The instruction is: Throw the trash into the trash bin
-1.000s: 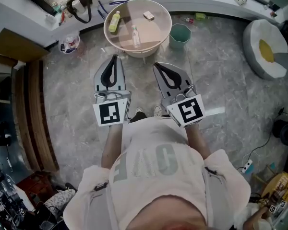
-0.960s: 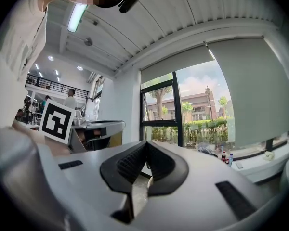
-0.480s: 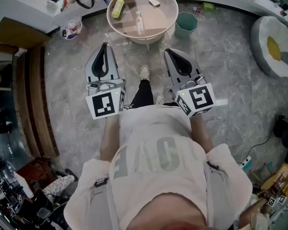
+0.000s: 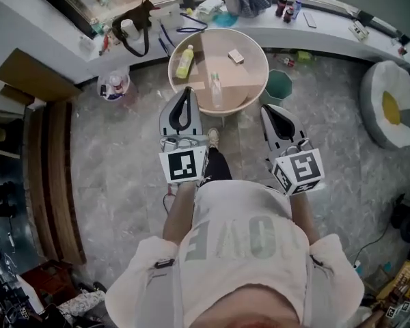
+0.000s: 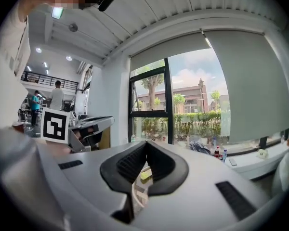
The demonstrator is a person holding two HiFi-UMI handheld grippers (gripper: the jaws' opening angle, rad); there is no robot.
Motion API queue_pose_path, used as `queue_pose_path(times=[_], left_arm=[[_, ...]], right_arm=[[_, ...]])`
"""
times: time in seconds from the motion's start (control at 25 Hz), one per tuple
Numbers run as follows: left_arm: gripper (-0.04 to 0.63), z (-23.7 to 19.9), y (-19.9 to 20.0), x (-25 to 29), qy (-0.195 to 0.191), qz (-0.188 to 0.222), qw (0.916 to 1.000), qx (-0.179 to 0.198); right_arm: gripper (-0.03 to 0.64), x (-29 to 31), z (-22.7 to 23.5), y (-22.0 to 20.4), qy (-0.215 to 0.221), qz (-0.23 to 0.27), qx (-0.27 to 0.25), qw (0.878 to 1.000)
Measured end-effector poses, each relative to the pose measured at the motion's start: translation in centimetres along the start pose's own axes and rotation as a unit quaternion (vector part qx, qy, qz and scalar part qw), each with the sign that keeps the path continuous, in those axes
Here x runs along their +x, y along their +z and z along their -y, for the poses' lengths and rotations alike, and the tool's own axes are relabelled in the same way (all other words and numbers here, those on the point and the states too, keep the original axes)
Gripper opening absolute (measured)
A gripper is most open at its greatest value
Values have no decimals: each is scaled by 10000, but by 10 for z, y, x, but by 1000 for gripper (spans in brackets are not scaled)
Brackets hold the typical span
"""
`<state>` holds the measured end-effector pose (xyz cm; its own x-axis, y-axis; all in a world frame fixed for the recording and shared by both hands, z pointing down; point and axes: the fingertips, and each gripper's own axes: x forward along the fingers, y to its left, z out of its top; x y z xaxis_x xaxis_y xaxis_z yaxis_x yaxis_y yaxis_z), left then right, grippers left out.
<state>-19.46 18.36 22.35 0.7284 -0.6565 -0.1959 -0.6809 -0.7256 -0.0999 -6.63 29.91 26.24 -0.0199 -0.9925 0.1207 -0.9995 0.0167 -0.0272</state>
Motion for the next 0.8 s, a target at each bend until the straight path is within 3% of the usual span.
queue_pose_path(times=[0.12,0.32,0.48,0.68,0.8], left_arm=[[11,-17,-3,50,-125,88,9999,-62],[11,-64,-12,120,-301,57,9995,-66],[11,-114,-26,172,-246,-51,9993,-271],[11,-134,-48,215,-397,-89,9985,-375],[11,-141,-69,237,-498,-412,9969,-448]], right_arm=[[15,45,28,9,-256,-62,20,9997],[15,124,70,32,-797,-94,507,9955],[15,187,81,52,-962,-1,389,9946],[15,229,90,35,-1023,-308,436,9933],[15,250,101,20,-1229,-626,915,9862]])
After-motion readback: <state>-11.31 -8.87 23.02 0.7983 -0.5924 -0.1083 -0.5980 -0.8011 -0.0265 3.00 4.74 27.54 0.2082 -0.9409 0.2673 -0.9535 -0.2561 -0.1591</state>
